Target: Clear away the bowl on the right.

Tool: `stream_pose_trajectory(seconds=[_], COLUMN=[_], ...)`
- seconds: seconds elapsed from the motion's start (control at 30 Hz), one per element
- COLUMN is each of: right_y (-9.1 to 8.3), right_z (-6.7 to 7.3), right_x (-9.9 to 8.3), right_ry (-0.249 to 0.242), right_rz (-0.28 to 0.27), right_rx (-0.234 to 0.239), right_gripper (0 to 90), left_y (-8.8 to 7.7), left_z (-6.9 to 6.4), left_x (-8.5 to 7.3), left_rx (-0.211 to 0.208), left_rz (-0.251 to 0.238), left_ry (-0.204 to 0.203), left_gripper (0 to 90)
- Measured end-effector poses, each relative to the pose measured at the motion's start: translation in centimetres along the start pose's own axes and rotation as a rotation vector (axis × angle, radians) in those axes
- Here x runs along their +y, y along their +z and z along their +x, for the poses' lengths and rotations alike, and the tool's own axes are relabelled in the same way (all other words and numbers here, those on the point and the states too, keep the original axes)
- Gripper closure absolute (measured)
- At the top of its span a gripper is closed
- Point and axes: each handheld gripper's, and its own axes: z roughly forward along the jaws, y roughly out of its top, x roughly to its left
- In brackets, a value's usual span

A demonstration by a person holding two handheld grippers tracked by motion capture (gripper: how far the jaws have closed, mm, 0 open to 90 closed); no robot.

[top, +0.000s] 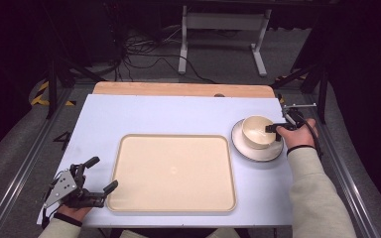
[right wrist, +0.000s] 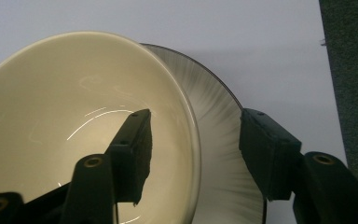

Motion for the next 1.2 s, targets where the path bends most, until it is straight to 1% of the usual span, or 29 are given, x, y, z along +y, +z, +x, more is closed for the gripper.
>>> stream_pose_trajectory(seconds=[0.13, 0.2, 0.27, 0.33, 0.37, 0.43, 0.47, 0.53, 0.57, 0.6, 0.67, 0.73, 0.8, 0.97, 1.07, 1.17, 1.2], right_y=[0.4, 0.6, 0.6, 0.7, 0.7, 0.7, 0.8, 0.7, 0.7, 0.7, 0.6, 0.5, 0.5, 0.4, 0.2, -0.1, -0.3], right_z=[0.0, -0.1, -0.2, -0.2, -0.2, -0.3, -0.3, -0.2, -0.2, -0.1, 0.1, 0.3, 0.2, 0.2, 0.3, 0.4, 0.4], right_x=[-0.1, -0.2, -0.2, -0.3, -0.3, -0.4, -0.5, -0.6, -0.6, -0.6, -0.5, -0.4, -0.4, -0.4, -0.2, -0.1, 0.0], right_ry=[0.004, 0.007, -0.003, 0.011, 0.021, 0.020, 0.020, 0.016, 0.010, 0.004, -0.004, -0.015, 0.003, 0.016, 0.035, 0.042, 0.037], right_rz=[0.009, 0.029, 0.034, 0.029, 0.045, 0.054, 0.061, 0.070, 0.069, 0.072, 0.080, 0.082, 0.077, 0.080, 0.071, 0.058, 0.058], right_rx=[0.019, 0.024, 0.032, 0.038, 0.043, 0.044, 0.044, 0.022, 0.018, 0.032, 0.030, 0.014, 0.020, 0.024, 0.034, 0.041, 0.040], right_gripper=[48.9, 52.5, 54.4, 56.3, 56.7, 59.6, 61.7, 68.7, 73.1, 80.6, 81.7, 81.8, 83.0, 83.5, 83.7, 83.5, 83.4], left_y=[0.0, 0.0, 0.0, 0.0, 0.0, 0.0, 0.0, 0.0, 0.0, 0.0, 0.0, 0.0, 0.0, 0.0, 0.0, 0.0, 0.0], left_z=[0.0, 0.0, 0.0, 0.0, 0.0, 0.0, 0.0, 0.0, 0.0, 0.0, 0.0, 0.0, 0.0, 0.0, 0.0, 0.0, 0.0], left_x=[0.0, 0.0, 0.0, 0.0, 0.0, 0.0, 0.0, 0.0, 0.0, 0.0, 0.0, 0.0, 0.0, 0.0, 0.0, 0.0, 0.0], left_rx=[0.000, 0.000, 0.000, 0.000, 0.000, 0.000, -0.001, 0.000, 0.000, 0.000, 0.000, -0.001, -0.001, 0.000, -0.001, -0.001, -0.001], left_rz=[0.000, 0.000, -0.001, 0.000, 0.000, 0.000, 0.001, 0.000, 0.000, 0.000, -0.001, 0.001, 0.001, -0.001, 0.001, 0.001, 0.001], left_ry=[0.000, 0.000, 0.000, 0.000, 0.000, 0.000, 0.000, 0.000, 0.000, 0.000, 0.000, 0.000, 0.000, 0.000, 0.000, 0.000, 0.000], left_gripper=[0.4, 0.4, 0.4, 0.4, 0.5, 0.4, 0.4, 0.4, 0.4, 0.4, 0.4, 0.4, 0.4, 0.4, 0.4, 0.4, 0.4])
